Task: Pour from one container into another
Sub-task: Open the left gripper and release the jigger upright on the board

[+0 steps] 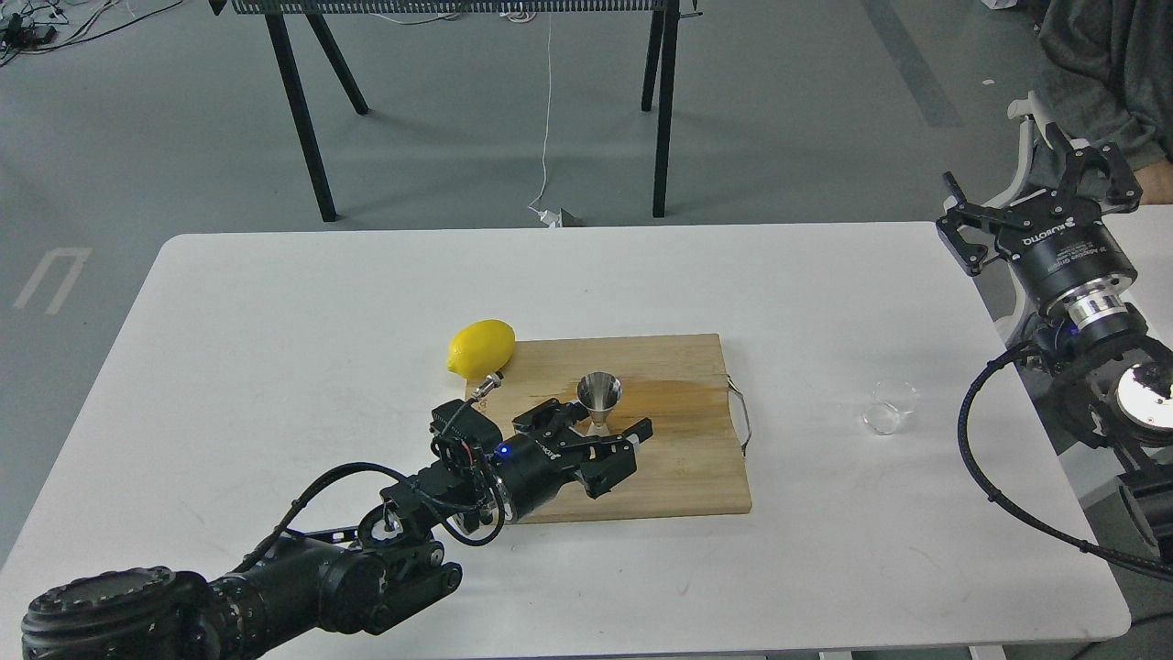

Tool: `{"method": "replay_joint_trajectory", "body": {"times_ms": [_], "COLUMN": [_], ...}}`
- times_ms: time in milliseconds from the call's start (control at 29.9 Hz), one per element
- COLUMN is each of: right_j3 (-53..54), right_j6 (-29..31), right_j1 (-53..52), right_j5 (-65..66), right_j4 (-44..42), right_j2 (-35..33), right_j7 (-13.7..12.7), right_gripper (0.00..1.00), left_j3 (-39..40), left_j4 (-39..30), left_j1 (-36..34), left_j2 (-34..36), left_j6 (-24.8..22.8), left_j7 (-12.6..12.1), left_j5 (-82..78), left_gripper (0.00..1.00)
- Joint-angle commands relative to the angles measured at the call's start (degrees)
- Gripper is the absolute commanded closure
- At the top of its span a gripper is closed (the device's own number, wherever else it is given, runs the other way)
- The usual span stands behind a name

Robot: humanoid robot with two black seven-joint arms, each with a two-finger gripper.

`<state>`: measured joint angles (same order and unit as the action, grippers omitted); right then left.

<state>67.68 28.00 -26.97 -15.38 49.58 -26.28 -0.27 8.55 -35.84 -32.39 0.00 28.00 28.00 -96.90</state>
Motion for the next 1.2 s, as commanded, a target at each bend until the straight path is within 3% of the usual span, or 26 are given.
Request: {"method": "replay_joint_trajectory", "body": {"times_ms": [0, 1171], "right_j3": [0.00, 0.17], "right_j6": [0.00, 0.00], "right_j1": [0.08, 0.34], "right_j5": [0.00, 0.00], "right_j4": [0.00, 0.17], "right_j2": [0.00, 0.00], "right_j7": [0.00, 0.00], "right_gripper": [0.01, 0.01], "left_j3": [0.06, 1.38], "left_j4": [-0.02, 0.51], "left_j1": [0.13, 1.54], "left_j2": [0.00, 0.00], "left_j6": [0.00, 0.00], "left_j7": [0.00, 0.00], "left_j5": [0.05, 2.60], "left_gripper": [0.14, 0.14]}}
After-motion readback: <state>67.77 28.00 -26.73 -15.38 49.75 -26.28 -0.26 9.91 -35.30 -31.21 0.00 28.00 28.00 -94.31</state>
